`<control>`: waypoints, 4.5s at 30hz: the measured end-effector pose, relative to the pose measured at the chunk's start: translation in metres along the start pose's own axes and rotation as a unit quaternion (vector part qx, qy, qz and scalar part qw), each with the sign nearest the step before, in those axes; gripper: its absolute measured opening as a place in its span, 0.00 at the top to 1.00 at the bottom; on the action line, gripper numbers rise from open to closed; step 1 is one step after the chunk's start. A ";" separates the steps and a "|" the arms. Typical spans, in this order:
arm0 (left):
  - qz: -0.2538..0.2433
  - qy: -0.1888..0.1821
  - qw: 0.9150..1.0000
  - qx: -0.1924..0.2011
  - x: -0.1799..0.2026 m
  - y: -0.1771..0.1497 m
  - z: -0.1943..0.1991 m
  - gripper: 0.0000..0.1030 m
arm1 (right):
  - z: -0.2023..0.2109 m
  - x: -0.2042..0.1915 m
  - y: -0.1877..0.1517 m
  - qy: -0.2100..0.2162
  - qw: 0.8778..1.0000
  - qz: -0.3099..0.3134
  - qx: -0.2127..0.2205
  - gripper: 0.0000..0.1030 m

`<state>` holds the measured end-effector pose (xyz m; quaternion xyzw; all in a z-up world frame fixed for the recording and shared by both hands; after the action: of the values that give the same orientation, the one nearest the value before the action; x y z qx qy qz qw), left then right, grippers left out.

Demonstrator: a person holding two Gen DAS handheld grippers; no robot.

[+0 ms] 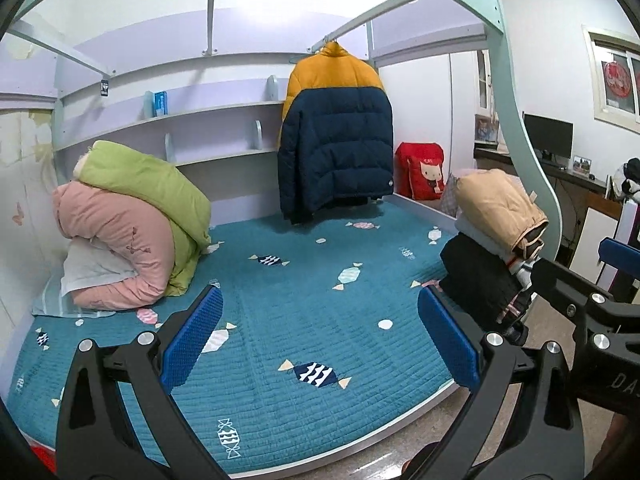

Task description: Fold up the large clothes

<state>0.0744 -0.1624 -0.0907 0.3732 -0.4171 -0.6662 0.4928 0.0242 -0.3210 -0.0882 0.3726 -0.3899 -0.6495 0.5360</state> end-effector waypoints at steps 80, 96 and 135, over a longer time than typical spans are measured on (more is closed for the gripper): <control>0.005 0.027 0.996 0.082 -0.011 0.033 0.096 0.05 | 0.085 -0.016 0.020 0.039 0.996 0.014 0.075 0.07; 0.005 0.025 0.996 0.082 -0.008 0.032 0.096 0.05 | 0.086 -0.016 0.017 0.037 0.997 0.012 0.074 0.07; -0.001 0.019 0.997 0.076 -0.007 0.030 0.085 0.05 | 0.078 -0.012 0.015 0.035 0.997 0.005 0.065 0.07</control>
<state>0.0090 -0.1448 -0.0302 0.4224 -0.4566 -0.6262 0.4700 -0.0383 -0.3028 -0.0409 0.4270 -0.4139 -0.6065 0.5277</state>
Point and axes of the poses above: each gripper's, at about its wrist camera, not at the fingertips, and z roughly against the way its jaws point, x to its right, y to its top, the point moved 3 cm from there along -z, roughly the way its jaws point, and after that the axes turned 7 degrees about y, right-handed, at the moved point
